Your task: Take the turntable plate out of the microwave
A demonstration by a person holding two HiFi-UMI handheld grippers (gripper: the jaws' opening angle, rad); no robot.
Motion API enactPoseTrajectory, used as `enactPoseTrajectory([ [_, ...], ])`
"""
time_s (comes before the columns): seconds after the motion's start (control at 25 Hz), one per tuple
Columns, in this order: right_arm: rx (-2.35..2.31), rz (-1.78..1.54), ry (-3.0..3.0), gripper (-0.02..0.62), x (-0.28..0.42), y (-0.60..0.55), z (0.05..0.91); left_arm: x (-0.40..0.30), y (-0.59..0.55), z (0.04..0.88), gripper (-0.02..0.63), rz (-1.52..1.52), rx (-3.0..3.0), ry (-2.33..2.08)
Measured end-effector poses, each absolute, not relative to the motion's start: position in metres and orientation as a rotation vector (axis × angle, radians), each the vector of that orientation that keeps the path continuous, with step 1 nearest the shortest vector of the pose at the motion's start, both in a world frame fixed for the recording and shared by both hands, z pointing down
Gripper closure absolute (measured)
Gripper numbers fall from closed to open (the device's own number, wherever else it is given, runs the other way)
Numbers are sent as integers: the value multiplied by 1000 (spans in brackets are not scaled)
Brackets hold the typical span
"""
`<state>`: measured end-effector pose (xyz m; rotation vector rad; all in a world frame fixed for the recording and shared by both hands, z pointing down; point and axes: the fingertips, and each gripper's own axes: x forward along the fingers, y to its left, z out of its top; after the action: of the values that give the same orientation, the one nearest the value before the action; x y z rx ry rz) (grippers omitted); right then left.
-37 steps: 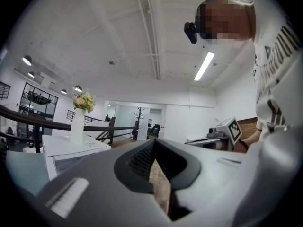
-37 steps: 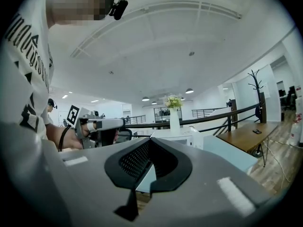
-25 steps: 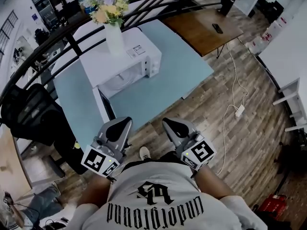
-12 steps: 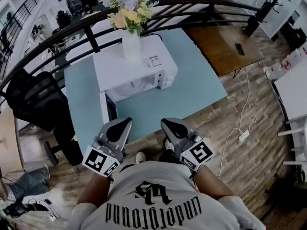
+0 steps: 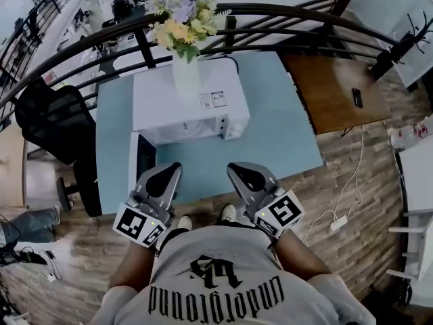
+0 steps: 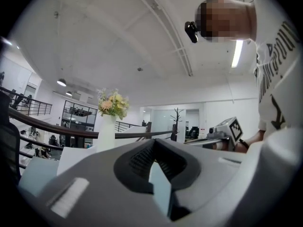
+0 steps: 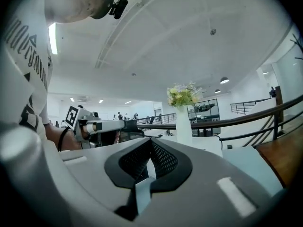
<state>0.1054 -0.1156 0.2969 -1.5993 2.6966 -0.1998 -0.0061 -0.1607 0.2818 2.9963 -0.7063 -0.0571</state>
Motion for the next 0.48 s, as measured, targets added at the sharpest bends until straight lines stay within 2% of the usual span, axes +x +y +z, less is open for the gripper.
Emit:
enactPoseTrajectory([
  [0.24, -1456, -206, 2784, 592, 135, -125, 301, 11, -163, 287, 556, -59, 2935, -901],
  [0.48, -1368, -260, 2844, 592, 137, -135, 316, 7, -169, 300, 555, -54, 2859, -1015],
])
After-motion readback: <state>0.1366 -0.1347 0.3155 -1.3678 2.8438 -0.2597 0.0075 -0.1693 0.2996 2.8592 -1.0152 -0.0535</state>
